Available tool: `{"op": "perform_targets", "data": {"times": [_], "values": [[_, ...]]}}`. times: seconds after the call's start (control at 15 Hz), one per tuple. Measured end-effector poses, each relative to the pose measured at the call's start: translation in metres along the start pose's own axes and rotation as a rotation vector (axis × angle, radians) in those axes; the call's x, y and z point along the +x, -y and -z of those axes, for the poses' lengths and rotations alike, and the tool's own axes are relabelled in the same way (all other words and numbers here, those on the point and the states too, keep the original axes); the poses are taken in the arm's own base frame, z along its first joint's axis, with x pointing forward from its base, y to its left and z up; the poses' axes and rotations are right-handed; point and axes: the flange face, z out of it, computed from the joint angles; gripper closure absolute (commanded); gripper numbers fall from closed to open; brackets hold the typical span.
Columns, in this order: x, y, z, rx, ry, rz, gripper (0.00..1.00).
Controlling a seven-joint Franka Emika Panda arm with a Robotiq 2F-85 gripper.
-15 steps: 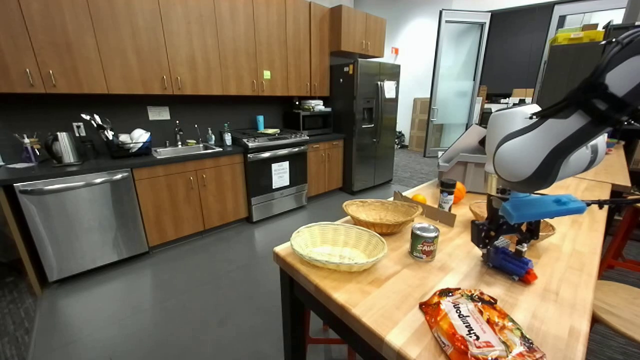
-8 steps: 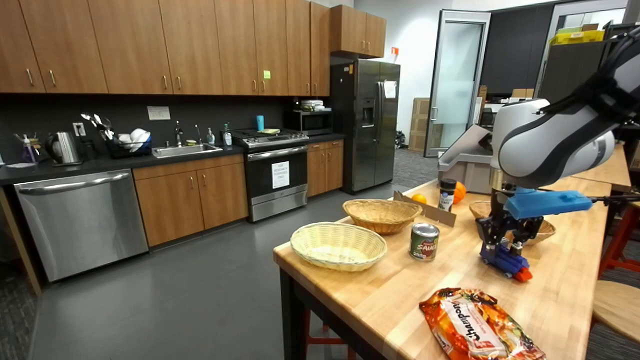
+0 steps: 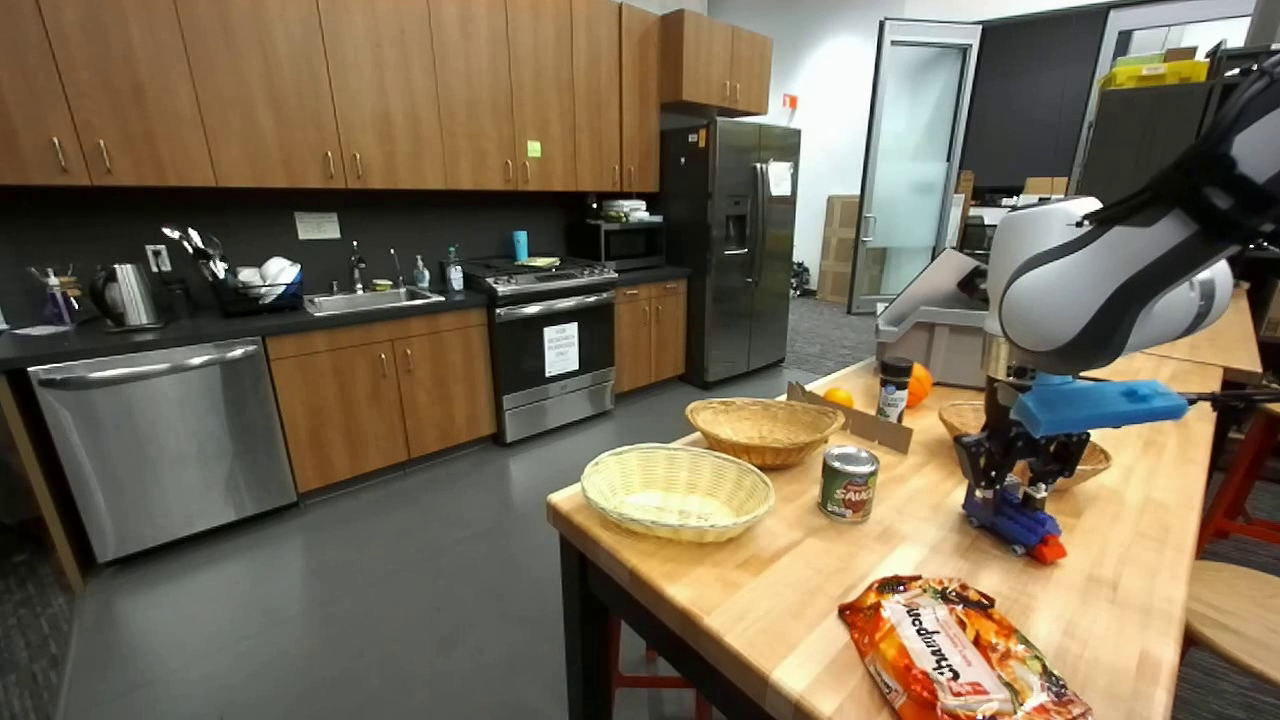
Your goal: Move the toy train forwards then put it in the basket on the right.
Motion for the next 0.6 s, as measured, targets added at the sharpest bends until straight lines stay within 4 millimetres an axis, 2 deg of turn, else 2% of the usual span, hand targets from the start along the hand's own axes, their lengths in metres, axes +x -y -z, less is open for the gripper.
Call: {"op": "perform_targets", "data": {"times": [0.27,0.6], "values": [[-0.004,-0.011,0.001,-0.008,0.033,-0.024,0.74],[-0.007,-0.021,0.014,-0.021,0.048,-0.03,0.74]]}}
